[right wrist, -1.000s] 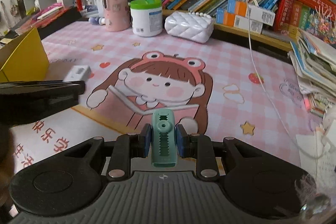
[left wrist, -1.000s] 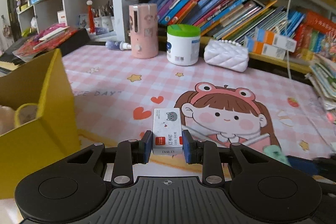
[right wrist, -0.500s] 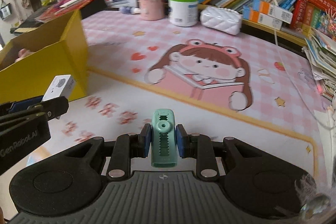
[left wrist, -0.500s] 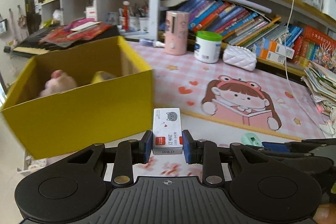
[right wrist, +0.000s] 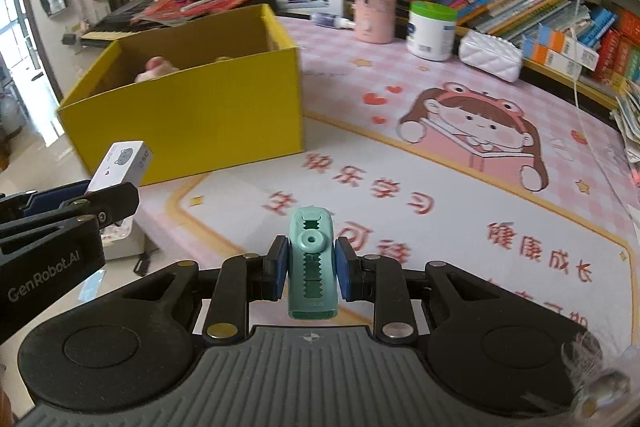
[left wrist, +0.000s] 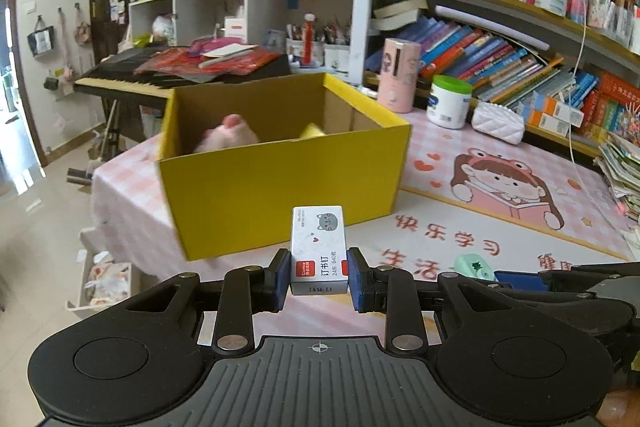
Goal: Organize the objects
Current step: 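Carry the stapler and white box over the yellow box with both grippers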
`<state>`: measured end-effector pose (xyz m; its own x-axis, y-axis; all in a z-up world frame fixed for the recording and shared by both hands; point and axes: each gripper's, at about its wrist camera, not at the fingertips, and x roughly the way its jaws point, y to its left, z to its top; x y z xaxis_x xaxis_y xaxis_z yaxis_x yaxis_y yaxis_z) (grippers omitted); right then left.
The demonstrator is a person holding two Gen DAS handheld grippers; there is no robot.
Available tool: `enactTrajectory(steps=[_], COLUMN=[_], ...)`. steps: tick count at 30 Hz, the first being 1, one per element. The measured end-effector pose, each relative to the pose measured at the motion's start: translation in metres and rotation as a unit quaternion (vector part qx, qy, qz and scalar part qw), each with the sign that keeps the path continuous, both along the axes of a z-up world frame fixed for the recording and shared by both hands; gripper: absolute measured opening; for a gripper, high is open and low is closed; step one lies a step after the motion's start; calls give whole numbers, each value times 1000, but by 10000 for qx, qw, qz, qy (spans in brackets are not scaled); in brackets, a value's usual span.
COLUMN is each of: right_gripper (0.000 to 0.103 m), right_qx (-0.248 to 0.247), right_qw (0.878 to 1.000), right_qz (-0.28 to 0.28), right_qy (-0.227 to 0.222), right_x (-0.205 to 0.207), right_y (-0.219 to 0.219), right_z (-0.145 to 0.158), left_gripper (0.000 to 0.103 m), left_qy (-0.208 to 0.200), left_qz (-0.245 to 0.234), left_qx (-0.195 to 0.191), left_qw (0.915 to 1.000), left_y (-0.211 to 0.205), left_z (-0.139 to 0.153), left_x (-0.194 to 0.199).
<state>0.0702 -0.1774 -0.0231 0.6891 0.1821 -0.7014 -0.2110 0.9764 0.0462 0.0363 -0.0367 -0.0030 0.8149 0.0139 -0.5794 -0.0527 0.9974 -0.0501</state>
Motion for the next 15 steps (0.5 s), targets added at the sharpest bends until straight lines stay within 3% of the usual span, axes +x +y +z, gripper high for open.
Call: enactTrajectory(steps=[15], right_gripper=[23], right_qx=[103], right_qw=[9995], right_qz=[-53], right_qy=[-280], right_x=[-42], right_y=[44], right_z=[14], left_gripper=[28], left_qy=[-403], left_qz=[-34], left_qx=[85], left_qw=[9991], left_y=[44], left_z=[16], left_x=[-46])
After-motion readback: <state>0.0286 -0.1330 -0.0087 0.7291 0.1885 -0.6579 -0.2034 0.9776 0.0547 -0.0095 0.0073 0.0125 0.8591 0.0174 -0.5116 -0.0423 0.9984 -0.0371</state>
